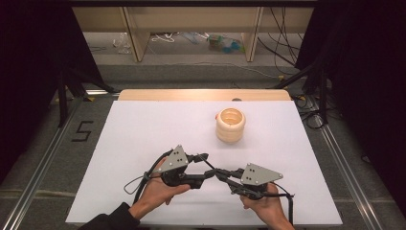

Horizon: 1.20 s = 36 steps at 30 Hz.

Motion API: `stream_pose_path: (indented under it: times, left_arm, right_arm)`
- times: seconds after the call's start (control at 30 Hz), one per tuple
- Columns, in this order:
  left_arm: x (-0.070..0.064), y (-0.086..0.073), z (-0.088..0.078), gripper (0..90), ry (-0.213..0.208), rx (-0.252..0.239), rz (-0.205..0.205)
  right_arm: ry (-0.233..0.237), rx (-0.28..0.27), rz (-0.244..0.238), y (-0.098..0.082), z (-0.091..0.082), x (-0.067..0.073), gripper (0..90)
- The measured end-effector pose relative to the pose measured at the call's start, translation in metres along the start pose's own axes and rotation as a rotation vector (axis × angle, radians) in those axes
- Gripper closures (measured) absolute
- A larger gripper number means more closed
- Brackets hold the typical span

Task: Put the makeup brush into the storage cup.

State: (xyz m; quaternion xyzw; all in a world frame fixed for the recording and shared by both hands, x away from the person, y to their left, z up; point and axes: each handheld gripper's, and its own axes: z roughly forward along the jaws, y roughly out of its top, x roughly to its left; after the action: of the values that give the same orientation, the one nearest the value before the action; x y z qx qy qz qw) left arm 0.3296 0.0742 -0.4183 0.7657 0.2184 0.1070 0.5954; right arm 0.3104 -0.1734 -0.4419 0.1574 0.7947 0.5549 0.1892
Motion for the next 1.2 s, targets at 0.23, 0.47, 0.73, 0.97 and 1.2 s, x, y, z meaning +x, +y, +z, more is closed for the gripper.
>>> stream_pose_path:
  times: [0.23,0.47,0.73,0.97,1.2]
  left_arm:
    - [0.0003,-0.0005,0.0001,47.3,-0.006,0.003,0.002]
    - [-0.0009,-0.0012,0.0003,50.1,-0.01,0.007,-0.006]
    - [-0.0007,-0.0011,-0.0001,54.7,-0.017,0.004,0.009]
    - [-0.0013,-0.0014,0.0001,56.6,-0.022,0.003,0.007]
    - [-0.0022,-0.0014,0.0003,58.3,-0.03,-0.003,0.009]
  right_arm:
    - [0.007,0.014,-0.007,-0.0001,0.0001,0.0001,85.3]
    - [0.009,0.015,-0.006,-0.0001,0.0001,0.0002,85.3]
    - [0.011,0.014,-0.006,0.0001,0.0003,0.0004,85.3]
    - [0.014,0.014,-0.008,0.0,0.0005,0.0005,85.3]
    - [0.006,0.008,-0.007,-0.0002,0.0013,0.0011,85.3]
